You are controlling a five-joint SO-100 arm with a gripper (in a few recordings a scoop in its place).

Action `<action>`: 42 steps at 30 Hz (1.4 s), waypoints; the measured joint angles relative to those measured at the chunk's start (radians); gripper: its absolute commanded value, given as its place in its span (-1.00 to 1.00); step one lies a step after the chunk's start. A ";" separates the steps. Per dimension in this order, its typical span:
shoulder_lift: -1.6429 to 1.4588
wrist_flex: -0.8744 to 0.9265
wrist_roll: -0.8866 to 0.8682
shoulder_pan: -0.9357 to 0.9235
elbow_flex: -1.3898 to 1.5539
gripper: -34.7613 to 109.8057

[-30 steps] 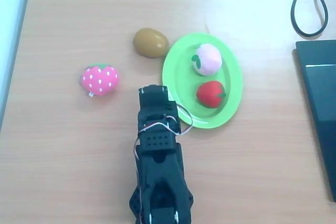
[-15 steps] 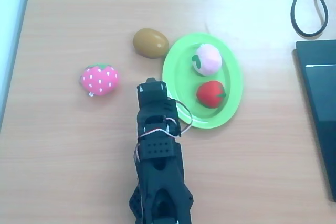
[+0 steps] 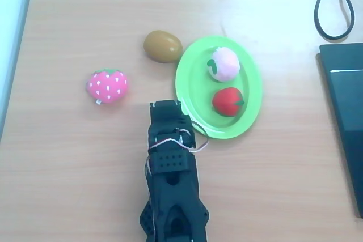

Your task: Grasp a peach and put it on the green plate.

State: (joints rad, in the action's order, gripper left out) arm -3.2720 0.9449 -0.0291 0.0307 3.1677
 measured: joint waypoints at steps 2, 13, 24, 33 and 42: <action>-0.002 0.032 0.000 -0.003 -0.012 -0.63; -0.002 0.189 -0.018 -0.003 -0.054 -0.63; -0.002 0.273 0.023 -0.014 -0.071 -0.63; -0.002 0.273 0.023 -0.014 -0.071 -0.62; -0.002 0.273 0.023 -0.014 -0.071 -0.63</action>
State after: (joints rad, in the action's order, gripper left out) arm -3.2735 1.2180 -0.0061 0.0169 3.0971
